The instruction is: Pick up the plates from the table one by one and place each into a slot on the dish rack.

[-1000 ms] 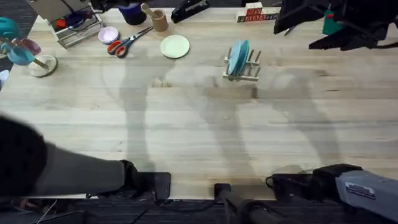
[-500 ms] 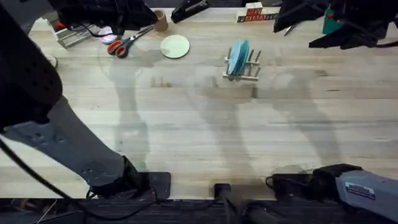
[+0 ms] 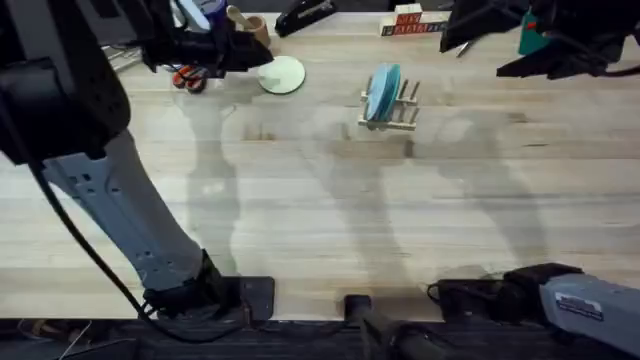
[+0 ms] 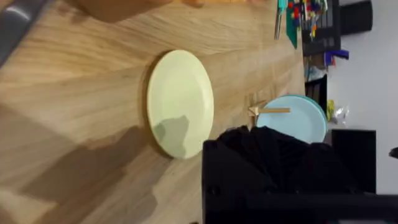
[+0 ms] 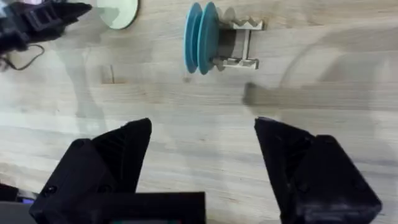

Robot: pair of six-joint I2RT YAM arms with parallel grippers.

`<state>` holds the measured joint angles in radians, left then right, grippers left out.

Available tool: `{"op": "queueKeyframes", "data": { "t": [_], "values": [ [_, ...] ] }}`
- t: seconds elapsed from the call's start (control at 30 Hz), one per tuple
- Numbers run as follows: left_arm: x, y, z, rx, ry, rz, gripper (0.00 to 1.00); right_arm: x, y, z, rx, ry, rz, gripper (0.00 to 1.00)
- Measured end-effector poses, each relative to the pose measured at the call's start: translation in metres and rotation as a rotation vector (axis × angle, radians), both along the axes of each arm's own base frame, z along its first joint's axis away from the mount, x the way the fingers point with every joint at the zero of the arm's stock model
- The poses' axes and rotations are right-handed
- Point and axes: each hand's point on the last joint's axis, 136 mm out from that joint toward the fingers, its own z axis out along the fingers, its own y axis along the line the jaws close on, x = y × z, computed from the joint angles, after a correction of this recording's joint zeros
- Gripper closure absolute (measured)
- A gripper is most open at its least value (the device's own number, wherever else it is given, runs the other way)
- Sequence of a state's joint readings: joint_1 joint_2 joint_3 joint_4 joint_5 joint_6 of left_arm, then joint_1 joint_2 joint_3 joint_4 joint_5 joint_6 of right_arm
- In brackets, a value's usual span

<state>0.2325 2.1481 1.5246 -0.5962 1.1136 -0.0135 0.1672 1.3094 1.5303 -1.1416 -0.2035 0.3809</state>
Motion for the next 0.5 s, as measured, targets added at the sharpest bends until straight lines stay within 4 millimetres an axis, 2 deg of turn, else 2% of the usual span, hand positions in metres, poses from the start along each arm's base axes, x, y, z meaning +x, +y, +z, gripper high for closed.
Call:
{"op": "queueKeyframes", "data": {
  "t": [0.17,0.5],
  "values": [
    [0.001,-0.014,-0.01,-0.006,0.001,-0.033,0.959,0.0,0.0,0.0,0.0,0.0,0.0,0.006],
    [-0.002,-0.013,-0.039,-0.026,0.065,-0.032,0.959,0.0,0.0,0.0,0.0,0.0,0.0,0.006]
  ]
}}
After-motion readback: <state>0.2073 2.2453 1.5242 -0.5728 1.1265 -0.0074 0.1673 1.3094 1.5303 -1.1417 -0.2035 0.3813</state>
